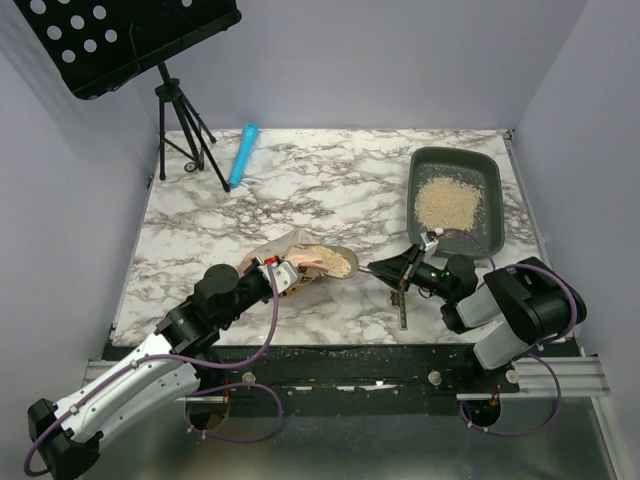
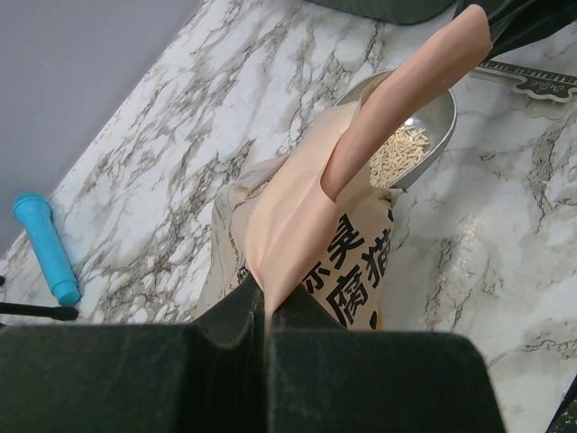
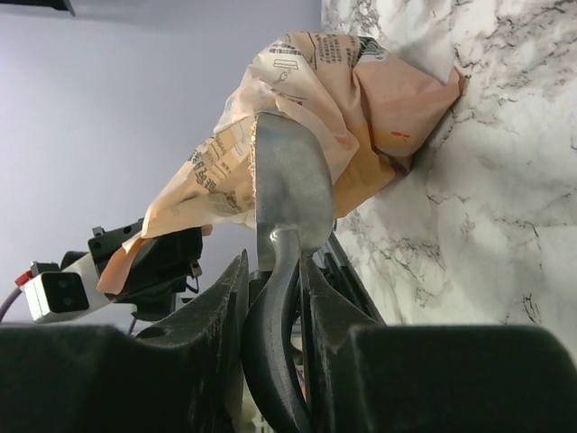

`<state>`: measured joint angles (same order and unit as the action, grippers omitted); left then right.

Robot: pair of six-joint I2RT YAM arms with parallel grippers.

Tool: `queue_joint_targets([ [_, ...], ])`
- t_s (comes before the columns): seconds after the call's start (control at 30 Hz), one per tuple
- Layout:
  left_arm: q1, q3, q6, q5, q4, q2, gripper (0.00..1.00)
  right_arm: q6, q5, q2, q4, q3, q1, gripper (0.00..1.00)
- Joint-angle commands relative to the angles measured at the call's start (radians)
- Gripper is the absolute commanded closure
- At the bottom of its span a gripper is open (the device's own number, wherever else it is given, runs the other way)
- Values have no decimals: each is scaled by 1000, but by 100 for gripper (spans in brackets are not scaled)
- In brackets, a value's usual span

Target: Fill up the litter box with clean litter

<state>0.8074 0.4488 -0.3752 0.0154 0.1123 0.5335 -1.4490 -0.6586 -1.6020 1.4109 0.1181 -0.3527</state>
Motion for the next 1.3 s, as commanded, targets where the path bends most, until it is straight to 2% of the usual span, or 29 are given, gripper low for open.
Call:
queue_joint_targets([
  [0.0, 4, 16, -8, 20, -169, -49, 100, 134, -10, 39, 266, 15, -6, 99],
  [0.37, 4, 21, 2, -6, -172, -69, 100, 70, -15, 137, 266, -8, -5, 99],
  [0.6, 4, 21, -45, -61, -135, -104, 100, 16, 1, 186, 264, -29, 12, 99],
  [0.83, 4, 8, -86, -141, -132, -167, 100, -42, 17, 191, 264, -52, 27, 99],
  [1.27, 4, -1, -94, -180, -148, -207, 100, -114, 97, 238, 264, -63, 27, 99],
])
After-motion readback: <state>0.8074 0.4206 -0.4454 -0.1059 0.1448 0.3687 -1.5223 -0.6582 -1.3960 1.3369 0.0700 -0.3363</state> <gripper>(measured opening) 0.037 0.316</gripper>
